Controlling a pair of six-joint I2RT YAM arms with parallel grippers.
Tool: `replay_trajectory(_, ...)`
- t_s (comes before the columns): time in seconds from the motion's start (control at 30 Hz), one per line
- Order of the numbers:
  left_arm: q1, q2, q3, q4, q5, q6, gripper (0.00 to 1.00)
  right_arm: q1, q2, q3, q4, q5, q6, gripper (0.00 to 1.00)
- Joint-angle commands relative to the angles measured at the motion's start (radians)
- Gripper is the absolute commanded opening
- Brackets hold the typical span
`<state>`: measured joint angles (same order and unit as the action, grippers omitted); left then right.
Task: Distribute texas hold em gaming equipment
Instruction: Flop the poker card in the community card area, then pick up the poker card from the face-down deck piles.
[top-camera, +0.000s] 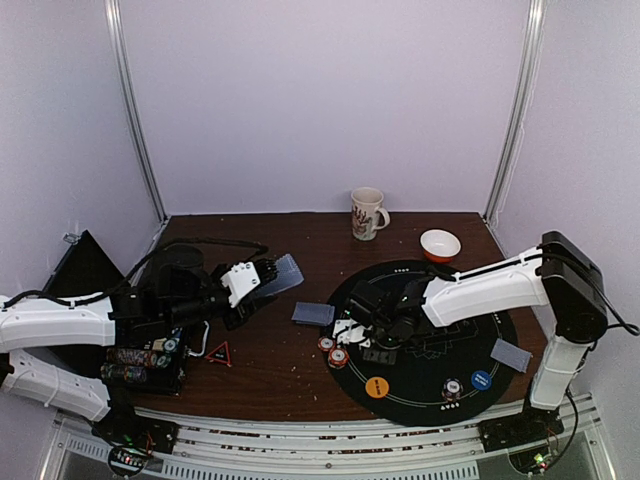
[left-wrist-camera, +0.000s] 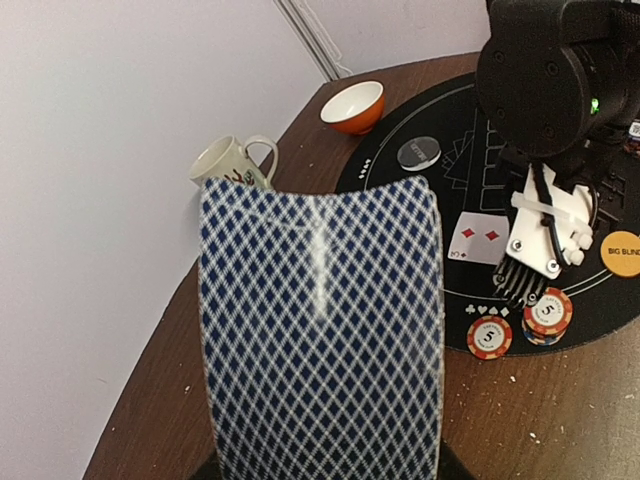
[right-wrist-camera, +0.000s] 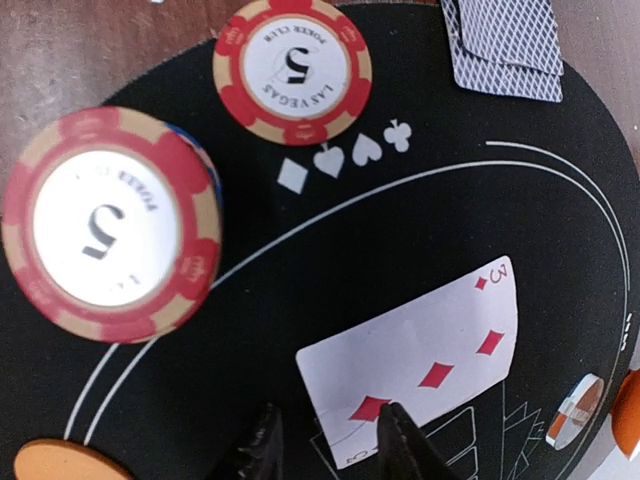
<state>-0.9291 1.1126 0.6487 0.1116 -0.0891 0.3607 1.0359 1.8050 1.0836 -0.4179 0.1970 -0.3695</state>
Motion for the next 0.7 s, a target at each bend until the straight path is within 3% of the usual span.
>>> replay_trajectory(0.0,0.001,0.004,0.008,0.06,0.0,-0.005,0.41,0.005,-0.072,0.076,-0.093,-0.089,0.006,0.41)
replay_trajectory(0.13,0.001,0.003,0.008,0.06,0.0,-0.003,0.41,-0.026,-0.19,0.105,-0.021,-0.187,0.106,0.58)
replay_trajectory(0.17,0.001,0.003,0.008,0.06,0.0,-0.003,0.41,-0.051,-0.224,0.111,0.013,-0.219,0.164,0.69)
replay_trajectory(0.2,0.001,0.001,0.008,0.06,0.0,-0.003,0.41,-0.083,-0.255,0.114,0.056,-0.263,0.231,0.94)
replay_trajectory(0.23,0.001,0.002,0.008,0.06,0.002,-0.003,0.41,-0.116,-0.28,0.117,0.103,-0.312,0.301,0.99)
replay_trajectory(0.37,0.001,0.0,0.009,0.059,0.006,-0.002,0.41,-0.181,-0.33,0.129,0.258,-0.537,0.507,1.0)
replay_trajectory(0.53,0.001,-0.001,0.009,0.057,0.006,0.001,0.41,-0.179,-0.286,0.181,0.429,-0.677,0.713,0.96)
replay_trajectory(0.67,0.0,0.0,0.009,0.056,0.003,0.001,0.41,-0.157,-0.171,0.362,0.264,-0.629,0.725,0.9)
